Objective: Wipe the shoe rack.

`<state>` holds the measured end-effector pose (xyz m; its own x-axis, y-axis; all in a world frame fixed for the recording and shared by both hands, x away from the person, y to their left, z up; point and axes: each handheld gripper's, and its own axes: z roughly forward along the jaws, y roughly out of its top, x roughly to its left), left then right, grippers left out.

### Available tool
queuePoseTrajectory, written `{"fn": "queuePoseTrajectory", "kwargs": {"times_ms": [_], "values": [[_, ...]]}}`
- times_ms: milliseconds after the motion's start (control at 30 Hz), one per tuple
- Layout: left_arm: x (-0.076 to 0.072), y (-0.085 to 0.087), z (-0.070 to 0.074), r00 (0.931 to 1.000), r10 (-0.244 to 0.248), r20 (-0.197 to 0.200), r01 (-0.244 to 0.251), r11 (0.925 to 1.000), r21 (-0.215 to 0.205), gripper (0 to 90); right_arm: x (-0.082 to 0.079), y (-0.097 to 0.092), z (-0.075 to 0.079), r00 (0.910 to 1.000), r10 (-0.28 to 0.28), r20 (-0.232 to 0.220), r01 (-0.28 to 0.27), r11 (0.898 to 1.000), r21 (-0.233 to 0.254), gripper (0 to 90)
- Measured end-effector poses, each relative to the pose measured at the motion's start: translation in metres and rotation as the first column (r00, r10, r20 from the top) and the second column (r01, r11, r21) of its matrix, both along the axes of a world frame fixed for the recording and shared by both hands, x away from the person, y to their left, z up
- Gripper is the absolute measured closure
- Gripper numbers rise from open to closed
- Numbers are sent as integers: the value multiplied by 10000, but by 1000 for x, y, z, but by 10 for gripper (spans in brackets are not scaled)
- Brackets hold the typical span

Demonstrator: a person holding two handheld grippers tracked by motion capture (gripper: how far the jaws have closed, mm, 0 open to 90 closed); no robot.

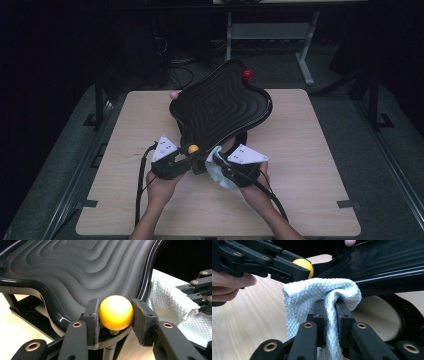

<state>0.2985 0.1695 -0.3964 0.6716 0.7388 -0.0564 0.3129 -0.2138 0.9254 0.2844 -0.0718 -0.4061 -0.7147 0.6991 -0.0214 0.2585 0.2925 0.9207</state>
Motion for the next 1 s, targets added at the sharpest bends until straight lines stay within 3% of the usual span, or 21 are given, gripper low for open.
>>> {"fn": "queuePoseTrajectory", "kwargs": {"times_ms": [167, 267, 367, 433, 567, 667, 867, 1000], "values": [[-3, 1, 0, 9999, -102, 0, 102, 9999, 58, 604, 5, -15, 8, 9968, -762, 227, 755, 9967, 285, 806], [-6, 1, 0, 10000, -54, 25, 54, 10000, 54, 604, 1, -9, 6, 9980, -616, 155, 611, 9976, 313, 806], [-10, 4, 0, 9999, -49, 90, 48, 10000, 55, 604, -6, 6, 0, 9999, 65, 144, -64, 9999, -87, 806], [-13, 7, -1, 9999, -95, 113, 94, 10000, 25, 604, -8, 8, 0, 9993, 196, 310, -186, 9993, -313, 807], [-18, 12, -1, 9998, -144, 153, 144, 9999, -16, 604, -5, -5, 8, 9992, -198, 346, 198, 9998, 24, 807], [-19, 11, -2, 9998, -77, 171, 77, 10000, -28, 604, -7, -3, 7, 9989, -320, 355, 317, 9994, 110, 807], [-21, 15, -1, 9999, -147, 90, 147, 9999, -28, 604, -12, 10, 0, 9986, 444, 281, -437, 9988, -237, 807], [-24, 19, 0, 9998, -197, 83, 197, 9998, -38, 604, -7, -4, 9, 9987, -105, 497, 109, 9999, -68, 807]]}}
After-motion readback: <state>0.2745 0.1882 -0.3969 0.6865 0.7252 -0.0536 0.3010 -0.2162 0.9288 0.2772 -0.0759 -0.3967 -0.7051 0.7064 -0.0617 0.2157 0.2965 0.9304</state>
